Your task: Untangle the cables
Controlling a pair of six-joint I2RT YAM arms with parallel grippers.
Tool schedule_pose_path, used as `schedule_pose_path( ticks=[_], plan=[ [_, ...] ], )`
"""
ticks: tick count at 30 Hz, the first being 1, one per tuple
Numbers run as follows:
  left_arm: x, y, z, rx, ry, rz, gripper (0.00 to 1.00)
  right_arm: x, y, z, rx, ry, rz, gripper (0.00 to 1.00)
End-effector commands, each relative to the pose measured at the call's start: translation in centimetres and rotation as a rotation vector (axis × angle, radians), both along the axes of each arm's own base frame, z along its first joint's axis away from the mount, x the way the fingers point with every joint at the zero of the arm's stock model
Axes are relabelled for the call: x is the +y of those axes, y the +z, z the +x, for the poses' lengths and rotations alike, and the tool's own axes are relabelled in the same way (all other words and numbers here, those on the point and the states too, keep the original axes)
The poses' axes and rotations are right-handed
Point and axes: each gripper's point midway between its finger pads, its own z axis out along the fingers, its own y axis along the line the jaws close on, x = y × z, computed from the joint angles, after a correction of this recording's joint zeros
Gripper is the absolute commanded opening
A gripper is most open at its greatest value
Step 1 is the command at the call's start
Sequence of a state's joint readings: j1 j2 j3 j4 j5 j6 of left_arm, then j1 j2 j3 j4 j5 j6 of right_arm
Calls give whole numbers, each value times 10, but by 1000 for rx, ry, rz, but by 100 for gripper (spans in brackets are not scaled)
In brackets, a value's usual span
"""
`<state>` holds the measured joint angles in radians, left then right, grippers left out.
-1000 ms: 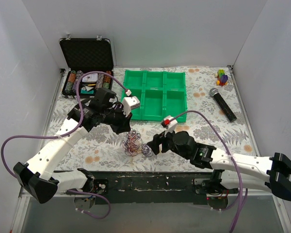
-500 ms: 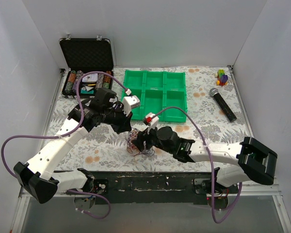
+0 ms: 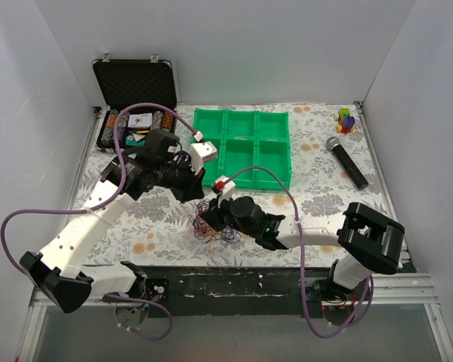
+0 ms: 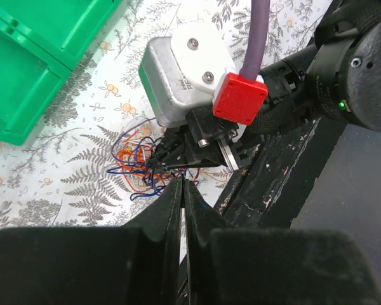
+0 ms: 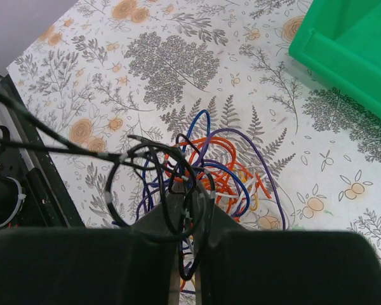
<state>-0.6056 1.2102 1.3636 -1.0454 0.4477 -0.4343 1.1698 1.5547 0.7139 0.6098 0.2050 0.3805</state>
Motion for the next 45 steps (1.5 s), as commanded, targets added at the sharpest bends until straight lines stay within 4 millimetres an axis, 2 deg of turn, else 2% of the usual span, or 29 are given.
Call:
schedule_pose_path(
  ticks=[1, 11, 14, 17, 21, 26, 27, 28, 32, 34, 36, 38, 41, 43, 45],
  plan=[
    [-1, 37, 5, -89, 6, -41, 0, 2, -10, -10, 37, 6, 30, 9],
    [17, 109, 32, -339, 92, -24, 0, -31, -58, -24, 129, -58, -39, 2],
    [28, 144, 50, -483, 190, -46, 0, -50, -72, -28, 154, -87, -67, 1],
    [40, 189, 65, -652, 308, -123, 0, -67, -83, -33, 176, -113, -95, 1],
    [45, 228, 67, -748, 360, -205, 0, -84, -95, -36, 196, -144, -139, 1],
    [63, 273, 72, -855, 497, -297, 0, -106, -108, -37, 227, -203, -207, 1],
    [66, 279, 73, -873, 515, -303, 0, -110, -111, -38, 233, -211, -212, 4],
    [68, 282, 73, -884, 528, -304, 0, -112, -111, -40, 238, -212, -212, 11],
    [64, 269, 70, -848, 489, -281, 0, -117, -108, -43, 241, -208, -196, 28],
    [60, 257, 67, -816, 462, -267, 0, -116, -103, -42, 230, -209, -185, 31],
    [54, 236, 64, -754, 425, -243, 0, -115, -97, -40, 218, -208, -173, 31],
    [43, 200, 58, -652, 366, -215, 0, -112, -90, -39, 205, -201, -152, 31],
    [26, 126, 40, -454, 251, -166, 3, -106, -78, -42, 180, -160, -117, 33],
    [16, 82, 29, -348, 184, -141, 13, -103, -69, -46, 157, -128, -99, 48],
    [9, 49, 23, -279, 130, -119, 17, -101, -58, -52, 148, -89, -63, 64]
  ],
)
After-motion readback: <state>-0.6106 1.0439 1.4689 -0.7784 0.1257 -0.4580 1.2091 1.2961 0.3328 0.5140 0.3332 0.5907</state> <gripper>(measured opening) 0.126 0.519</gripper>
